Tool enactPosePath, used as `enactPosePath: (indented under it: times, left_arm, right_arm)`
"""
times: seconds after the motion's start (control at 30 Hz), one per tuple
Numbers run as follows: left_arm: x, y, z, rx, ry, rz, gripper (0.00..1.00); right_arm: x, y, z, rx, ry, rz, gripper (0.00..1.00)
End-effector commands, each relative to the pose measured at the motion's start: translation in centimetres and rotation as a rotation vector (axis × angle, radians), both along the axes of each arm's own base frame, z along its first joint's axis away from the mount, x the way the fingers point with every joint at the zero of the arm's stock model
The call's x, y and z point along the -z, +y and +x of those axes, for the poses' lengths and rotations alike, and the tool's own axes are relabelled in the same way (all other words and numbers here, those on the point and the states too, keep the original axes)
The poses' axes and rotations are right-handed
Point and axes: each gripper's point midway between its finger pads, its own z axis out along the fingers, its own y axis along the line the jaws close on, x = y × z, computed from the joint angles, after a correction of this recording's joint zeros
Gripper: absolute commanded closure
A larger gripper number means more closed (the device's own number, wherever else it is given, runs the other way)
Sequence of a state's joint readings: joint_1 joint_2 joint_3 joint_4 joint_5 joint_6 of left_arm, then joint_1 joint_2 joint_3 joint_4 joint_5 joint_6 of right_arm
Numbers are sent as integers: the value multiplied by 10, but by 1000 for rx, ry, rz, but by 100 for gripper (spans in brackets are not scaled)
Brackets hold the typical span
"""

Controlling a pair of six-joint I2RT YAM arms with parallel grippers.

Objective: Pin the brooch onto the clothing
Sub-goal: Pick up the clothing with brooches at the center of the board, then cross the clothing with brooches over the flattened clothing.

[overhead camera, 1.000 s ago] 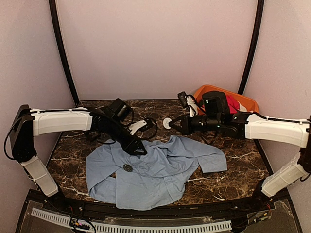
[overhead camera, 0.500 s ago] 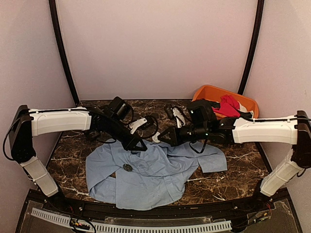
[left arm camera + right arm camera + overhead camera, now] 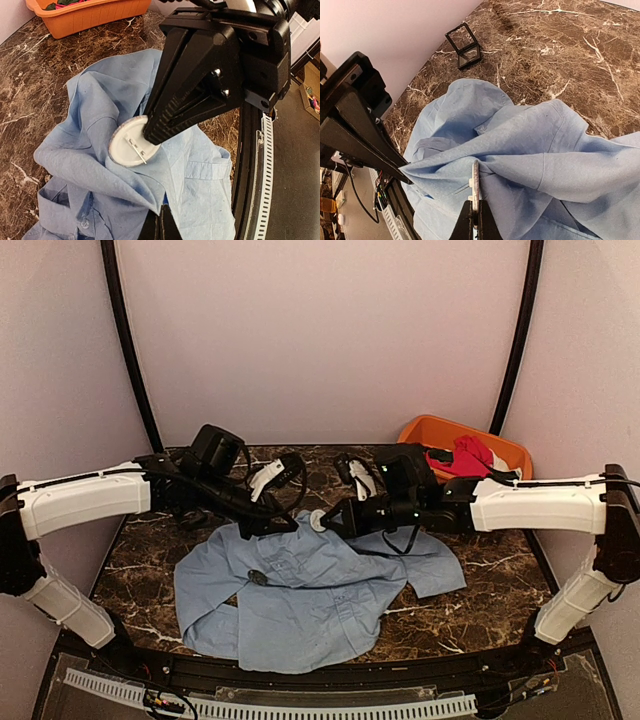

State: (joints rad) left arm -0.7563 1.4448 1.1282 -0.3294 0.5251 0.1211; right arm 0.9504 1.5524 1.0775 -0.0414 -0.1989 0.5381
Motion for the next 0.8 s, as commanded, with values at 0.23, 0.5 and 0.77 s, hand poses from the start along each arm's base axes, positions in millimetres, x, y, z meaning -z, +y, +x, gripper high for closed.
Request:
enactPosePath:
  times: [0.23,0.5,0.77]
  left_arm:
    - [-13,0,-12,58,-58,-19,99]
    - [-9,1,-11,48,-117,28,99]
    - [-3,2,-9,41,-154,78,99]
  right_arm:
    - [-15,3,8,37,16,-57,100]
    - [-14,10,2,-3,31,-91,100]
    - [-19,12,-2,-50,13,-145,100]
